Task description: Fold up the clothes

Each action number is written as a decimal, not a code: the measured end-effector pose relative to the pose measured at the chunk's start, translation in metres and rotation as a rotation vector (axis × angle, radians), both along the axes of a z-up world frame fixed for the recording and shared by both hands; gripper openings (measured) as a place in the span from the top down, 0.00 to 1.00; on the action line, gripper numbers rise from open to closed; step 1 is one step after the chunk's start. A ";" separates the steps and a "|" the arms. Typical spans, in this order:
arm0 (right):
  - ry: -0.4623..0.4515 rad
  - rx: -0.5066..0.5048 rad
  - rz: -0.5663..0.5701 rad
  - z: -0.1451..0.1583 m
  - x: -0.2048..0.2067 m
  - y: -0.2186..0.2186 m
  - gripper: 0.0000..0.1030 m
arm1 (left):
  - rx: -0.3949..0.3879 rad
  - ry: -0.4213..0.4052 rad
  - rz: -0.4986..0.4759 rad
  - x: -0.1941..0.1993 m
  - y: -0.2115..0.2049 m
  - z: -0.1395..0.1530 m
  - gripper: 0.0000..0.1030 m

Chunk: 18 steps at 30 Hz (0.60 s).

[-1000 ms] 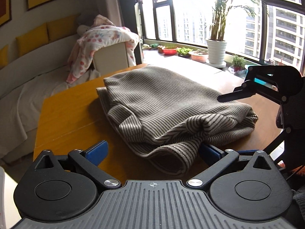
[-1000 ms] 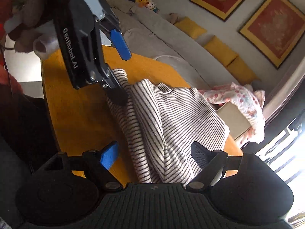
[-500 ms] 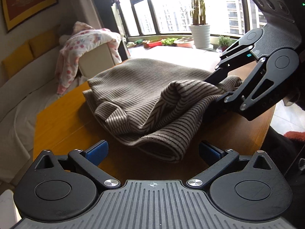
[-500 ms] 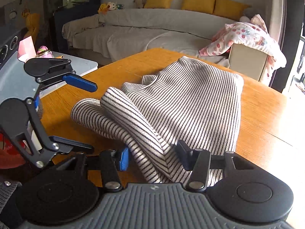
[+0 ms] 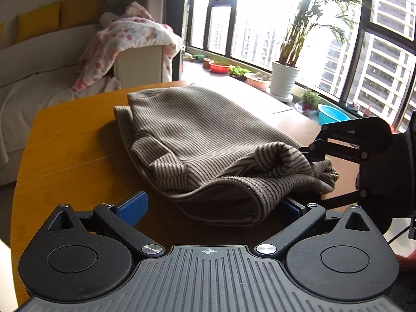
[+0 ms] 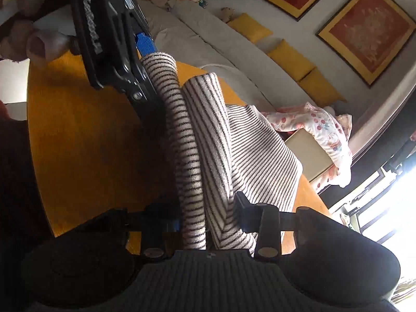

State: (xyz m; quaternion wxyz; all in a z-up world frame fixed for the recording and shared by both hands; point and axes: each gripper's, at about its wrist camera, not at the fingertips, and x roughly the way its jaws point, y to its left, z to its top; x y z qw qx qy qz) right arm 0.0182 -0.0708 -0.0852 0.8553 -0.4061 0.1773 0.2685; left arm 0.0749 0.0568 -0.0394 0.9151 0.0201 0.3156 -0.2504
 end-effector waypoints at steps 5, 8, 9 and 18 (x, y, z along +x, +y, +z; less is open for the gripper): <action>0.109 -0.010 0.015 0.039 -0.004 -0.014 0.73 | -0.188 -0.043 0.006 -0.001 0.034 0.032 0.00; 0.159 -0.056 0.079 0.065 -0.022 -0.017 0.73 | -0.207 -0.074 0.070 0.020 0.041 0.047 0.00; 0.164 -0.089 0.105 0.075 -0.028 -0.017 0.73 | -0.192 -0.078 0.068 0.030 0.036 0.046 0.01; 0.123 -0.236 0.292 0.156 -0.031 -0.007 0.73 | -0.143 0.134 -0.045 0.121 0.001 -0.012 0.35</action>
